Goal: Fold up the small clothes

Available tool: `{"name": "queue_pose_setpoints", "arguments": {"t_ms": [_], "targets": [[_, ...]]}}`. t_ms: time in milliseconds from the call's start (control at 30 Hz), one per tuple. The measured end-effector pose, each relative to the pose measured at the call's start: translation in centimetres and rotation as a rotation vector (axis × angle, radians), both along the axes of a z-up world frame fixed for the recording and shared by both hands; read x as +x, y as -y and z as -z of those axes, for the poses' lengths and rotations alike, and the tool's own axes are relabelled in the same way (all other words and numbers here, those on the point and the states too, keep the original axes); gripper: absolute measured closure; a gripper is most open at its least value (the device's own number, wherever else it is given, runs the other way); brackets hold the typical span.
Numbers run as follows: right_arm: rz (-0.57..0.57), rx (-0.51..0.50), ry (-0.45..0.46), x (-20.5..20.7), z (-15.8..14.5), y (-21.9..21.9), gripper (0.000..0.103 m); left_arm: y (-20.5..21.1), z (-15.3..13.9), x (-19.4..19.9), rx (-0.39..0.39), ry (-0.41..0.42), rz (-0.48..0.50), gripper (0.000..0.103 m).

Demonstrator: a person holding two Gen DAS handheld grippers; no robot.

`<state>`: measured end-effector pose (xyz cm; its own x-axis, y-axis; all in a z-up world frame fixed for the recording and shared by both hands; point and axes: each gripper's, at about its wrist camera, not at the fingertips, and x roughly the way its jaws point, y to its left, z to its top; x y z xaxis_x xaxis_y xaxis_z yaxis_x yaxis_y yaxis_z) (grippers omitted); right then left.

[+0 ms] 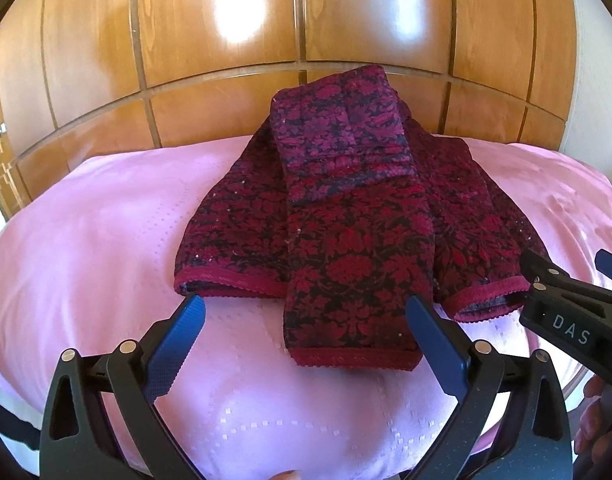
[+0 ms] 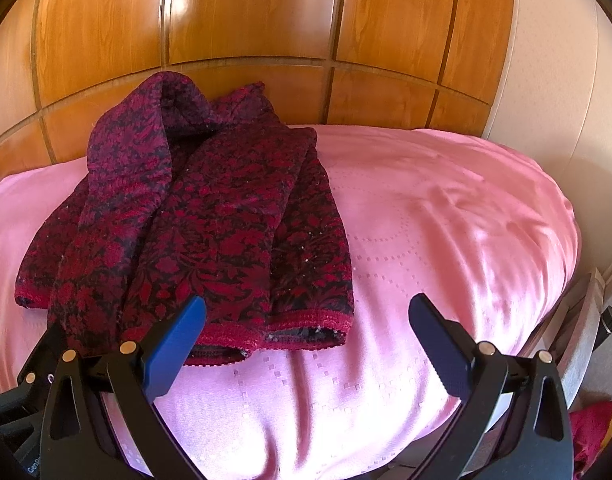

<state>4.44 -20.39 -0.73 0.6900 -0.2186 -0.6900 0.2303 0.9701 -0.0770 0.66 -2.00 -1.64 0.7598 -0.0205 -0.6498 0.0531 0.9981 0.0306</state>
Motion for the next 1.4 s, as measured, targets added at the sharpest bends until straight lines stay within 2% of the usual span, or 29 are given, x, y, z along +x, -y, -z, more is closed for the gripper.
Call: {"name": "queue_pose_setpoints", "arguments": {"t_ms": [300, 433, 533, 600, 700, 733, 800, 933, 1000, 1033, 1067, 1167, 1233, 1267, 1300, 1400], "targets": [[0.002, 0.007, -0.01, 0.2, 0.2, 0.3, 0.002, 0.6, 0.5, 0.1, 0.028, -0.008, 0.019, 0.004], [0.002, 0.023, -0.014, 0.4, 0.2, 1.4, 0.002, 1.5, 1.1, 0.3, 0.059, -0.025, 0.059, 0.004], [0.008, 0.044, -0.009, 0.3, 0.0, 2.7, 0.002, 2.3, 1.7, 0.8, 0.08, -0.042, 0.092, 0.018], [0.017, 0.072, -0.001, 0.3, -0.2, 3.9, 0.002, 2.6, 2.1, 1.2, 0.094, -0.042, 0.098, 0.02], [0.007, 0.127, 0.007, 0.5, -0.5, 5.1, 0.002, 3.0, 3.1, 2.3, 0.119, -0.054, 0.126, 0.031], [0.003, 0.139, 0.008, 0.6, -0.5, 5.3, 0.003, 3.0, 3.2, 2.4, 0.12, -0.055, 0.134, 0.031], [-0.027, 0.171, 0.004, 1.1, -0.4, 5.4, 0.013, 3.3, 3.5, 2.5, 0.139, -0.038, 0.165, 0.037], [-0.095, 0.266, -0.028, 3.6, 0.3, 5.6, 0.029, 3.3, 3.5, 2.1, 0.14, -0.014, 0.231, 0.061], [-0.124, 0.288, -0.034, 4.7, 0.7, 5.6, 0.041, 3.3, 3.3, 1.7, 0.146, 0.003, 0.263, 0.072], [-0.147, 0.304, -0.042, 5.7, 0.9, 5.6, 0.043, 3.1, 3.0, 1.5, 0.132, 0.009, 0.279, 0.081], [-0.16, 0.314, -0.048, 6.5, 1.1, 5.5, 0.046, 2.6, 2.5, 1.4, 0.106, 0.008, 0.294, 0.085], [-0.182, 0.349, -0.114, 10.1, 2.4, 5.5, 0.046, 1.0, 0.7, 1.3, 0.013, 0.002, 0.322, 0.089], [-0.218, 0.373, -0.17, 12.0, 3.5, 5.1, 0.06, -0.5, -0.4, 1.9, -0.06, -0.015, 0.322, 0.093], [-0.247, 0.369, -0.179, 12.5, 3.8, 4.8, 0.07, -1.4, -1.1, 2.3, -0.114, -0.023, 0.315, 0.095], [-0.277, 0.348, -0.189, 12.9, 3.7, 4.2, 0.076, -2.1, -1.7, 2.7, -0.157, -0.026, 0.309, 0.103], [-0.336, 0.306, -0.178, 13.1, 2.9, 3.8, 0.092, -5.3, -4.5, 4.4, -0.307, 0.01, 0.261, 0.103]]}}
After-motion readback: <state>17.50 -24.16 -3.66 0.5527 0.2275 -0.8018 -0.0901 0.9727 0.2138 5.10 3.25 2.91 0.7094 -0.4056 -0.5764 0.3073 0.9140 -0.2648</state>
